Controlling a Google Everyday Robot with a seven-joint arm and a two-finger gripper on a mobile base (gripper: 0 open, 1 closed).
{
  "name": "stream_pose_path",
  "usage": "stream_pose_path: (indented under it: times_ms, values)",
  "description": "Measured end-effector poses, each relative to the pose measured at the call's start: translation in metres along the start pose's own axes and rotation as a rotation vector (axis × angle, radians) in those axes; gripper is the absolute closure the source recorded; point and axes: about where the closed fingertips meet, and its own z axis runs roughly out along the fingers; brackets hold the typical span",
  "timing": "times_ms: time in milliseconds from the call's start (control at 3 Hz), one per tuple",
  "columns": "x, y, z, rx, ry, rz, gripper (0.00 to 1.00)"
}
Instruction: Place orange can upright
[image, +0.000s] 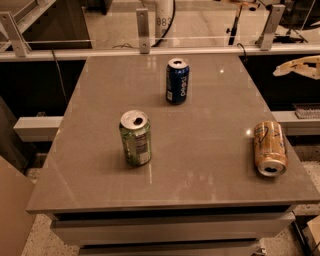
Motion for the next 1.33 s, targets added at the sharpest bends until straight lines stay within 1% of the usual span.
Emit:
stream_pose_path:
  times_ms: [333,667,1000,1333]
  values:
    - [0.007,-0.007,0.003,-0.034,-0.016,-0.185,0.0]
    - [0.012,-0.023,0.007,-0.038,-0.029,-0.366,0.0]
    - [0.016,-0.033,0.009,-0.038,-0.03,-0.472,0.0]
    - [0.018,-0.038,0.01,-0.042,-0.027,-0.528,0.0]
